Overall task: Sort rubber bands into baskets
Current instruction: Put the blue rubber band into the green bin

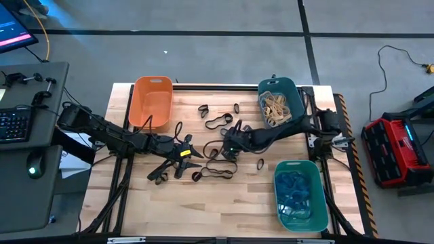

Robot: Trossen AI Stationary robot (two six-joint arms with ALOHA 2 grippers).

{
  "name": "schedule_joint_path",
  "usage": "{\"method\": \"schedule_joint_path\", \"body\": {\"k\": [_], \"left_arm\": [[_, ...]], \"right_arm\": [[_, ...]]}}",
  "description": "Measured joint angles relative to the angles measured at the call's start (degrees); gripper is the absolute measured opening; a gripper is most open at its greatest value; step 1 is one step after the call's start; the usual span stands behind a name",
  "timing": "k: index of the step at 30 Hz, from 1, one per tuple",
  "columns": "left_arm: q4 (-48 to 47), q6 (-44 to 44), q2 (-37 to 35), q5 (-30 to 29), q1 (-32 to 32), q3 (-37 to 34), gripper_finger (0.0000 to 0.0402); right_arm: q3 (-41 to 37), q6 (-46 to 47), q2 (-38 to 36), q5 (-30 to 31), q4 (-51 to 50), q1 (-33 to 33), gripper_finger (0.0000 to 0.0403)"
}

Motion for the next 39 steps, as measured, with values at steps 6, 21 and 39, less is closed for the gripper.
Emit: {"method": "schedule_joint_path", "body": {"k": [6,21,39], "left_arm": [[-0.02,-0.02,-0.01,0.01,0.0,0.0,0.017],[-0.04,-0.09,-0.01,0.02,0.0,0.0,0.017],[-0.51,1.42,0.0,-2.43,0.0,0.0,0.017]], "right_arm": [[0.0,0.29,1.81,2.74,0.24,0.01,0.0188],[0.11,-2.78,2.94,-5.57,1.08,-2.61,0.0065],[0.07,3.67,-19.17,-3.64,-17.91,11.33,0.0002]]}}
